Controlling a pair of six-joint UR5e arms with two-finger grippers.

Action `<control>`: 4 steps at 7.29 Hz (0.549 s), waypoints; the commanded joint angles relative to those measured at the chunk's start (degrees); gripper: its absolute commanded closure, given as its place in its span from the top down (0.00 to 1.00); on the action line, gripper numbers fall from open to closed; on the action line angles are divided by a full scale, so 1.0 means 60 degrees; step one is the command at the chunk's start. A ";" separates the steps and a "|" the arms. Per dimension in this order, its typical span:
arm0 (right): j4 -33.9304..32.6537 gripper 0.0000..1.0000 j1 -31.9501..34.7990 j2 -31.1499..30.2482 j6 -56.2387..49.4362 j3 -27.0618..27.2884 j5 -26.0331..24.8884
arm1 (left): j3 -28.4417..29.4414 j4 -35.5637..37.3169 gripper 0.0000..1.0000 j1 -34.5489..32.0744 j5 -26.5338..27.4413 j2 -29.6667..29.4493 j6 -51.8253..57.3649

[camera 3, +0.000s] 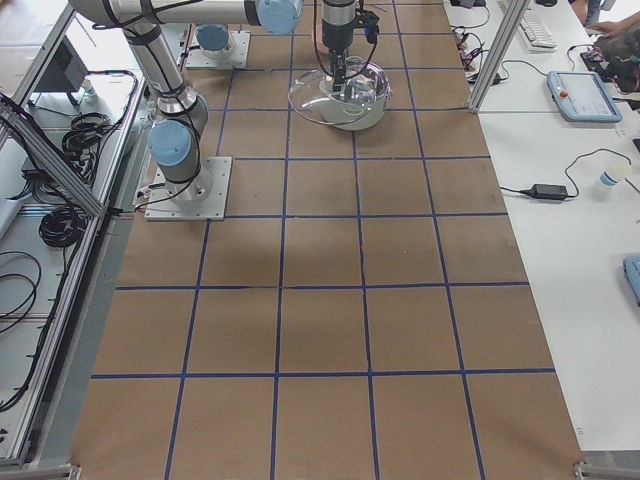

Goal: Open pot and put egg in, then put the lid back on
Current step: 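Move the left gripper over the pink bowl holding the egg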

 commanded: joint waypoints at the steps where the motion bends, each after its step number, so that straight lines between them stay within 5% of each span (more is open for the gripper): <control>1: -0.0002 0.31 0.0001 0.0003 0.0005 0.0004 0.0011 | -0.1065 0.1216 0.94 0.0388 -0.0006 -0.0047 0.0467; 4: 0.0013 0.31 0.0001 -0.0012 0.0020 0.0019 0.0011 | -0.1535 0.1703 0.93 0.0477 0.0008 -0.0134 0.0626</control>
